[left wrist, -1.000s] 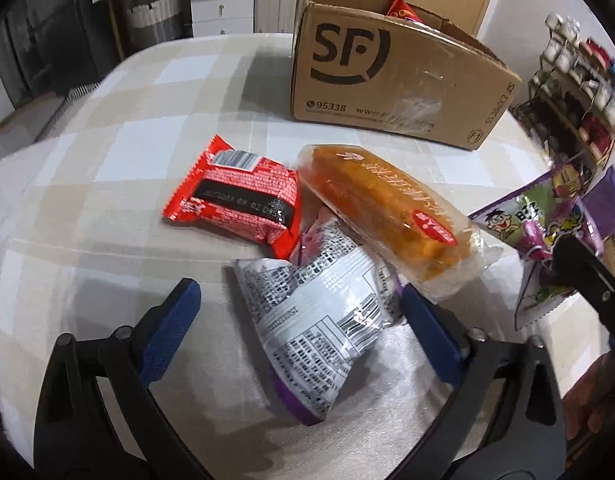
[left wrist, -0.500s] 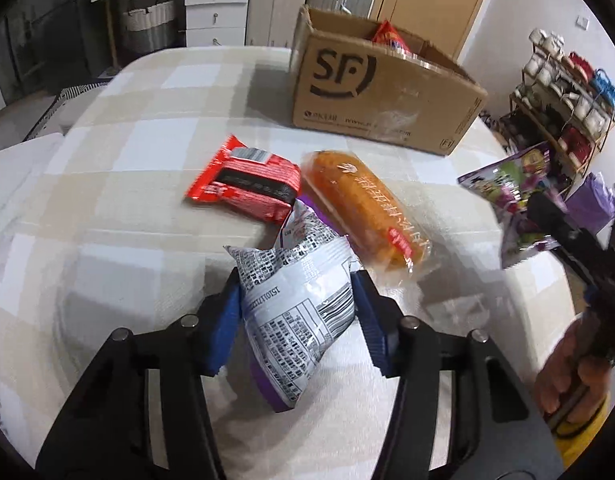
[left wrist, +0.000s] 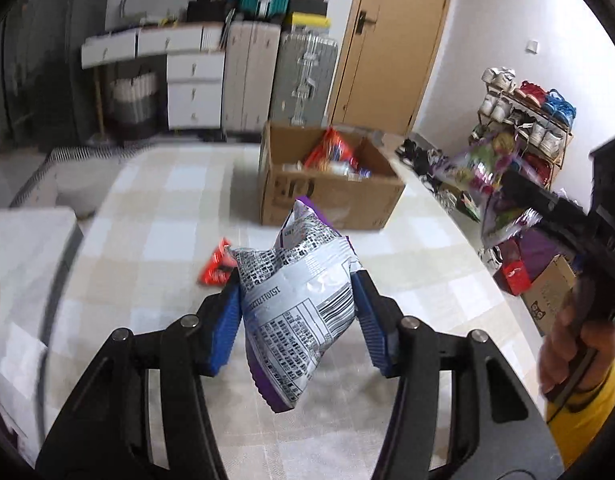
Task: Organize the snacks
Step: 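Lift and carry both held bags over the cardboard box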
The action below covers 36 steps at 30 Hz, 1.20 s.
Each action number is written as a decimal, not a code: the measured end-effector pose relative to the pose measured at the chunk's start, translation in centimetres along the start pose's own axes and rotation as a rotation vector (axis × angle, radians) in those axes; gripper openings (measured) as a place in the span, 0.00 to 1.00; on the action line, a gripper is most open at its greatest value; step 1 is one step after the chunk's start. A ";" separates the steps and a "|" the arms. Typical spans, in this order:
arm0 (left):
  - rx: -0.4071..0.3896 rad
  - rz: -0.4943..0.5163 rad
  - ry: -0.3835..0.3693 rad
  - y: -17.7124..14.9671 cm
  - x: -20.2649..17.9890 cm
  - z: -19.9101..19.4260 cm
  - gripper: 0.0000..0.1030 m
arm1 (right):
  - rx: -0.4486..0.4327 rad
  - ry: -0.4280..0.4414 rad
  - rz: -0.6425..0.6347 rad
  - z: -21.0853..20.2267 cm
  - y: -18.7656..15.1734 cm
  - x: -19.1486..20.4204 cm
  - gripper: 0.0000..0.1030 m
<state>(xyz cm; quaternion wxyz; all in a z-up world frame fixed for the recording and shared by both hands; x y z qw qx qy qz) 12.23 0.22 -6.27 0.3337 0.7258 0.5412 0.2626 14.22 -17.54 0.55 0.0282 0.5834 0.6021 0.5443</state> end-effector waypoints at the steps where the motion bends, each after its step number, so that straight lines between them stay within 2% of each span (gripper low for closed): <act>1: -0.022 0.011 0.013 0.9 -0.1 -1.0 0.49 | -0.012 0.010 -0.008 -0.7 1.0 1.1 0.49; 6: -0.129 0.026 -0.018 4.5 -1.1 -4.9 0.49 | -0.052 0.038 -0.055 -3.4 5.5 6.1 0.49; 10: -0.180 0.046 -0.030 6.5 -1.5 -7.7 0.49 | -0.051 0.036 -0.050 -4.1 7.0 8.1 0.49; 15: -0.214 -0.004 -0.087 7.5 -1.5 -10.2 0.49 | -0.026 0.009 0.019 -3.3 5.7 6.7 0.49; 19: -0.233 0.005 -0.085 7.6 -1.2 -11.6 0.49 | 0.031 -0.024 0.063 -1.5 3.0 4.5 0.50; 25: -0.207 -0.004 -0.100 7.6 -0.6 -10.5 0.49 | 0.051 -0.050 0.091 0.3 1.7 2.1 0.50; 36: -0.185 0.068 -0.075 11.0 -0.6 -5.8 0.49 | 0.032 -0.074 -0.002 1.9 6.0 2.3 0.50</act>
Point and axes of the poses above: each gripper's, at about its wrist camera, not at the fingertips, and z roughly the way its jaws point, x to its left, y to its top, the point moved 8 cm from there along z, roughly the way its jaws point, and after that the axes turned 14 degrees about z, right-handed, at the moved point
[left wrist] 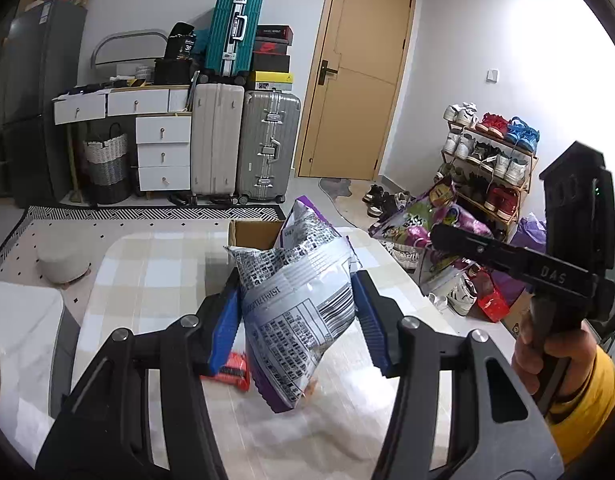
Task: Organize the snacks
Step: 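Lift and carry both held bags over the cardboard box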
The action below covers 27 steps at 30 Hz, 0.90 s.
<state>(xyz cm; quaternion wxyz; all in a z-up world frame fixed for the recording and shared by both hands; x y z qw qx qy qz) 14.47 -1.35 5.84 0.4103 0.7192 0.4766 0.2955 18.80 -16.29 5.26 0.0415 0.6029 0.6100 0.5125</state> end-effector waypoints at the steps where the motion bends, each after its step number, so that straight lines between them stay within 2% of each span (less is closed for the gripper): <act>1: 0.004 0.005 0.001 0.4 0.0 0.5 0.49 | 0.001 -0.001 -0.008 0.2 0.5 0.0 0.49; 4: 0.017 0.033 0.015 1.4 0.3 2.1 0.49 | -0.001 -0.008 -0.031 0.9 1.8 0.1 0.49; 9: 0.034 0.040 -0.015 3.2 0.8 5.1 0.49 | 0.004 -0.023 -0.064 2.6 4.0 0.1 0.50; 14: 0.066 0.043 -0.011 5.5 2.6 9.4 0.49 | 0.015 -0.036 -0.066 5.2 6.9 -0.6 0.50; 17: 0.094 0.055 -0.002 6.9 3.8 12.9 0.50 | 0.030 -0.052 -0.072 7.0 8.2 -1.3 0.50; 20: 0.113 0.083 0.049 8.4 5.5 17.1 0.50 | 0.046 -0.077 -0.079 9.4 9.4 -2.3 0.49; 22: 0.163 0.050 0.013 8.3 6.4 20.3 0.50 | 0.069 -0.102 -0.085 11.4 10.0 -3.5 0.50; 27: 0.241 0.001 0.007 7.6 8.5 27.6 0.50 | 0.139 -0.185 -0.108 15.9 10.5 -6.5 0.50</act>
Point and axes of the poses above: each gripper's, at about its wrist camera, not at the fingertips, and z roughly the way its jaws point, x to its left, y to its top, the point moved 8 cm from there along z, roughly the way its jaws point, and after that the axes turned 14 degrees about z, right-handed, at the moved point
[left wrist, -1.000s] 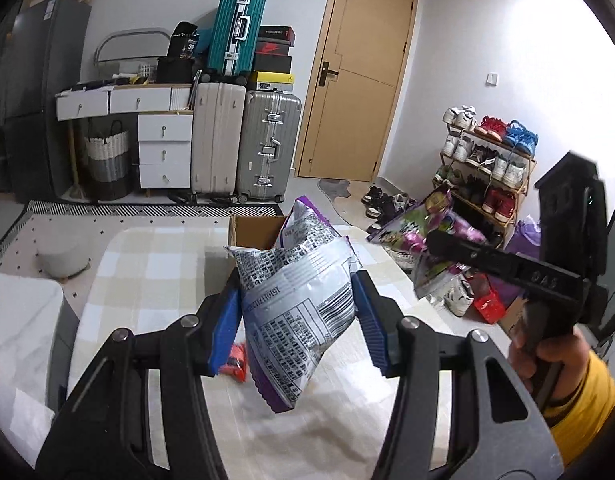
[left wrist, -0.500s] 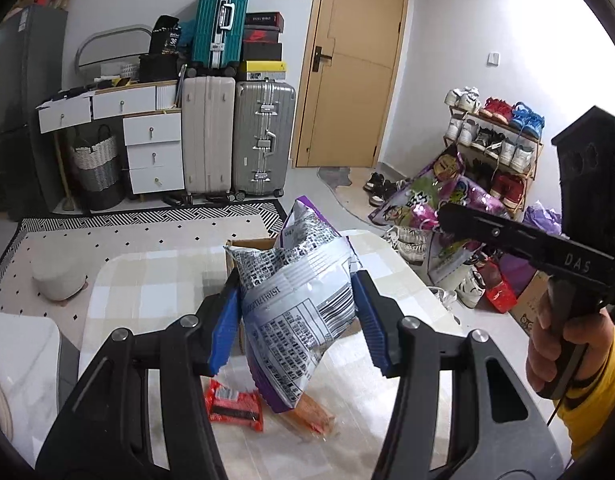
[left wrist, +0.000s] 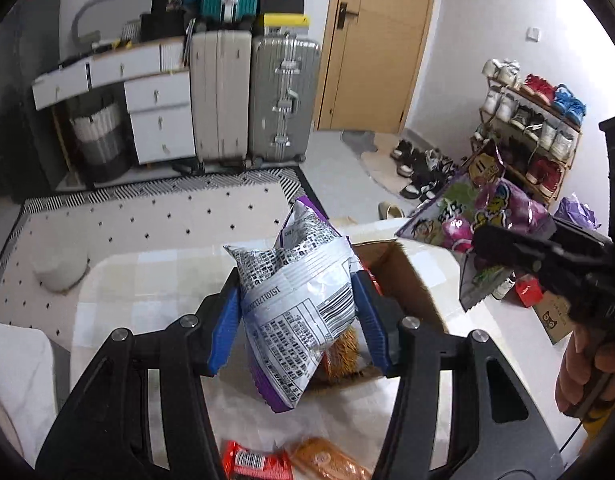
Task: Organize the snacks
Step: 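Lift and carry both held bags over the cardboard box, then open both tools to drop the bags into the box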
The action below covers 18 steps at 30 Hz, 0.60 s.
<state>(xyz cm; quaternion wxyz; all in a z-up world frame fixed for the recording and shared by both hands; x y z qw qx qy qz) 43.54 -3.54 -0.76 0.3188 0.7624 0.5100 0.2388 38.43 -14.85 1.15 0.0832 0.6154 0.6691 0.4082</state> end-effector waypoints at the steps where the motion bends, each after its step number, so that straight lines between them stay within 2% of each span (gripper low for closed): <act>1: 0.012 -0.006 -0.006 0.4 0.6 1.5 0.50 | 0.011 -0.011 -0.004 1.0 0.0 -0.5 0.50; 3: 0.038 0.001 -0.005 0.8 0.7 3.8 0.50 | 0.027 -0.026 -0.005 2.5 0.0 -1.3 0.50; 5: 0.049 0.025 0.031 0.9 1.1 6.1 0.50 | 0.043 -0.029 0.007 3.9 0.0 -2.1 0.49; 8: 0.092 0.029 0.030 0.8 1.6 9.7 0.50 | 0.061 -0.034 0.016 5.7 0.0 -2.9 0.50; 13: 0.121 0.009 -0.004 0.7 2.5 14.1 0.50 | 0.099 -0.042 0.030 8.2 -0.5 -4.3 0.50; 18: 0.136 0.019 -0.032 0.8 2.3 16.8 0.50 | 0.125 -0.053 0.040 9.9 -1.2 -5.1 0.50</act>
Point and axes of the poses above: each gripper's, at about its wrist camera, not at the fingertips, and z roughly the way its jaws point, x to its left, y to its top, the point moved 8 cm from there along z, roughly the way its jaws point, and after that the axes turned 14 degrees about z, right-handed, at the moved point
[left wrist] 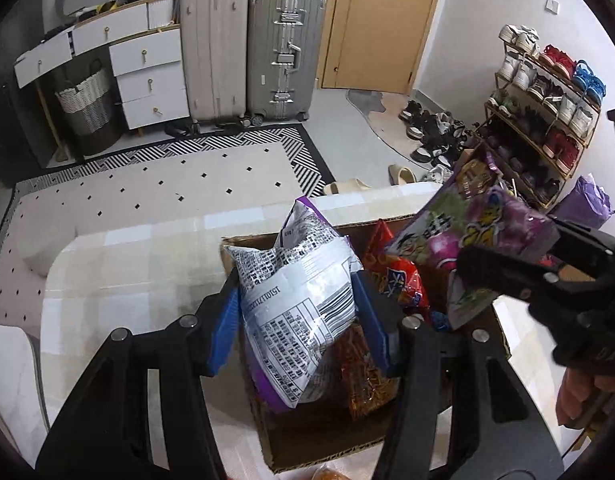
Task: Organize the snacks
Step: 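Open both tools to drop the bags into the box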
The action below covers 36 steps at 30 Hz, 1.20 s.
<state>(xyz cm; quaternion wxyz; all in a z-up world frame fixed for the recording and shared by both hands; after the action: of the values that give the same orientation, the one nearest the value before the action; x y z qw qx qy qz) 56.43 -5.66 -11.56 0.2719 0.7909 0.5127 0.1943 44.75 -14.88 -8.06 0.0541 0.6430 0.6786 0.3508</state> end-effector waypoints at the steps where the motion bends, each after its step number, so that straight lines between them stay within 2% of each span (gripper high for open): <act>1: 0.006 0.002 -0.010 0.2 -0.1 0.6 0.50 | 0.006 -0.005 0.002 0.3 0.1 0.0 0.50; 6: 0.020 0.003 -0.005 0.6 0.2 2.1 0.50 | 0.017 -0.015 0.001 1.2 -0.2 -0.1 0.50; 9: 0.013 0.014 -0.005 1.1 0.2 2.4 0.58 | 0.033 -0.023 -0.005 1.6 -0.4 0.2 0.50; 14: 0.002 0.011 0.016 0.6 0.5 1.3 0.58 | 0.042 -0.028 -0.014 2.0 -0.7 0.4 0.50; 29: 0.001 0.018 0.042 -4.1 0.3 -4.5 0.58 | 0.078 -0.088 -0.036 3.2 -1.2 0.8 0.52; 36: -0.029 -0.026 0.036 -6.0 -0.2 -7.6 0.58 | 0.057 -0.100 -0.003 1.5 -1.5 -0.1 0.53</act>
<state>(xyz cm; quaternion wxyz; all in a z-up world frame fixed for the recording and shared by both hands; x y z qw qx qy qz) 47.69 -2.13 -9.43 0.2765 0.7764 0.5251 0.2123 44.33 -14.21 -10.03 0.0702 0.6600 0.6857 0.2988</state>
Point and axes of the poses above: each gripper's, at about its wrist camera, not at the fingertips, and z roughly the way its jaws point, x to its left, y to its top, the point moved 8 cm from there along z, roughly the way its jaws point, and after that the axes turned 14 degrees about z, right-handed, at the moved point
